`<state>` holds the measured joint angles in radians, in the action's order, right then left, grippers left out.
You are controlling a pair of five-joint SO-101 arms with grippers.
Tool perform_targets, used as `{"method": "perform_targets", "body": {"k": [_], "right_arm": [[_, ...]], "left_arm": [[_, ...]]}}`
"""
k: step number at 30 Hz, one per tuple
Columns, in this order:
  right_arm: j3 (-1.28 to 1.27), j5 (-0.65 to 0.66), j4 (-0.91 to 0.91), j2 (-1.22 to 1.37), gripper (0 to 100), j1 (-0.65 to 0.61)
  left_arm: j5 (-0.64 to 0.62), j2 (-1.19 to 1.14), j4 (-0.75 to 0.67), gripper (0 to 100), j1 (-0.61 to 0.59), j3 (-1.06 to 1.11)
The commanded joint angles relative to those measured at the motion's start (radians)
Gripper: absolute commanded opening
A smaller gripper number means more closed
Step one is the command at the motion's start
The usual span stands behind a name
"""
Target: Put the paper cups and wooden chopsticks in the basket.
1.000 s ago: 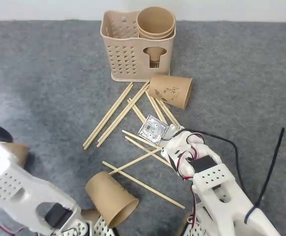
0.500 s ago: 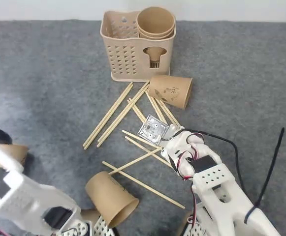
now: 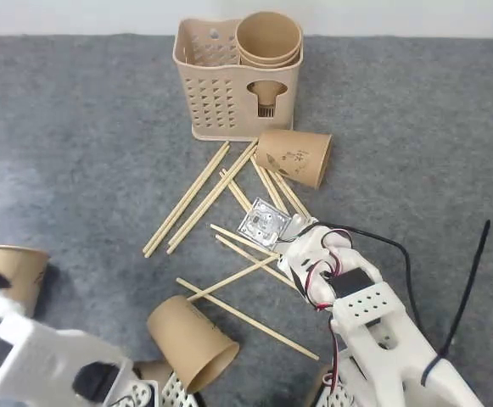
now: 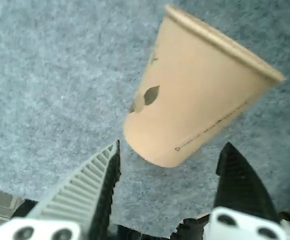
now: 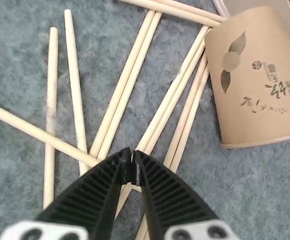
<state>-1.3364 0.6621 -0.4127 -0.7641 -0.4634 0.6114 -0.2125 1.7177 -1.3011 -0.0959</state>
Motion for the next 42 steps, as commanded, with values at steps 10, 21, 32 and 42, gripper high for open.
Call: {"method": "perform_targets", "body": {"k": [10,21,32,42], "right_arm": [[0.006,0.020,0.022,-0.031,0.9,-0.002],[0.006,0.020,0.022,-0.031,0.9,-0.001],[0.006,0.020,0.019,-0.031,0.9,-0.001],[0.006,0.020,0.019,-0.031,0.9,-0.001]], "left_arm": [[0.006,0.143,-0.032,5,-0.149,0.005],[0.012,-0.104,-0.058,1,-0.121,0.088],[-0.052,-0.204,-0.206,1,0.052,0.127],[-0.178,-0.203,-0.241,1,0.232,0.128]]}}
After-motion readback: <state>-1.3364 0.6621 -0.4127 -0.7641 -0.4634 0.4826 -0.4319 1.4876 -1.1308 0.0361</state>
